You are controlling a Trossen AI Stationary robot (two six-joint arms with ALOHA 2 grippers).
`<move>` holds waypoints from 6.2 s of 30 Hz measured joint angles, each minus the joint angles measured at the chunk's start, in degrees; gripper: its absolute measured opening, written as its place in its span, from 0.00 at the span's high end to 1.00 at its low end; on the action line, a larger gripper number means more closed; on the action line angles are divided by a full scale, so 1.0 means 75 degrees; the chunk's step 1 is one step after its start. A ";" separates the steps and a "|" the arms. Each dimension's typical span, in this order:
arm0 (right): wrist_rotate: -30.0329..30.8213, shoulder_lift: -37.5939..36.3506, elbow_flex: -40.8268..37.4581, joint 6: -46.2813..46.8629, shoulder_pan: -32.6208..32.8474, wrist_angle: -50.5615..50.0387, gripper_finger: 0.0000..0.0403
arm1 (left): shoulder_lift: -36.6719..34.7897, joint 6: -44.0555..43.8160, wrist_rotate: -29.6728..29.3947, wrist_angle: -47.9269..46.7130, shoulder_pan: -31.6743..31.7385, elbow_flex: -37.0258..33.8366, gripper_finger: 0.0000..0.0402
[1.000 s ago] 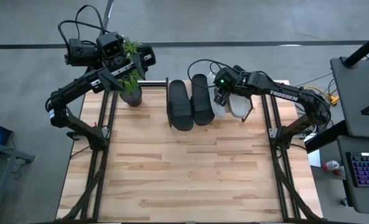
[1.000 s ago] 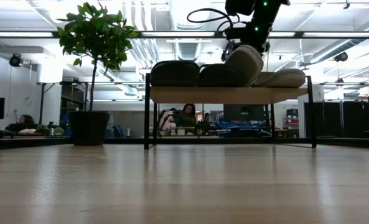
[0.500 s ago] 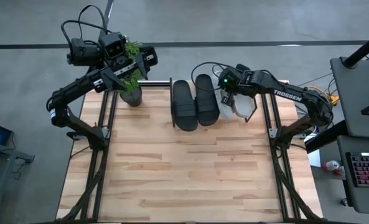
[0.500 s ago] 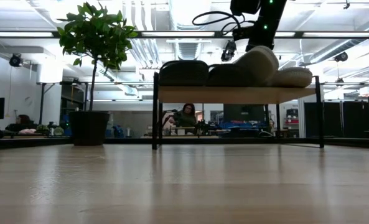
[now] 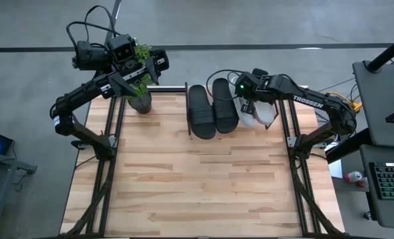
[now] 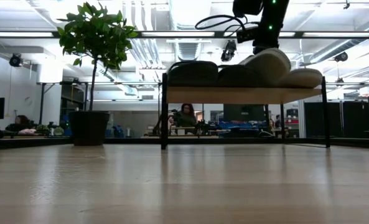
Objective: Pick and place slides into the shelf
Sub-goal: Adjust the slides on the shelf, then return to Home Position
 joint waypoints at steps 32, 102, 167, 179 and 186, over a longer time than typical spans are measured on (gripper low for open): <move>-0.1037 -0.0924 0.0059 0.1445 0.0035 0.0382 0.55 | -0.0093 0.0004 0.0422 0.0000 -0.0039 0.0000 0.38; -0.3898 -0.6236 -0.7166 0.4803 0.1772 1.5059 0.98 | -0.2903 0.4223 -0.2798 0.0660 0.1985 -0.7489 1.00; -0.3606 -0.7927 -1.0488 0.4870 0.1749 1.7527 0.98 | -0.4385 0.1451 -0.2108 0.3872 0.1807 -1.0987 1.00; -0.3447 -0.7927 -1.0488 0.5067 0.1749 1.7192 0.98 | -0.6008 0.2684 -0.2576 0.0237 0.1801 -1.0993 1.00; -0.3312 -0.7925 -1.0488 0.5062 0.1749 1.6997 0.98 | -0.6905 0.3768 -0.3591 -0.2432 0.1752 -1.0990 1.00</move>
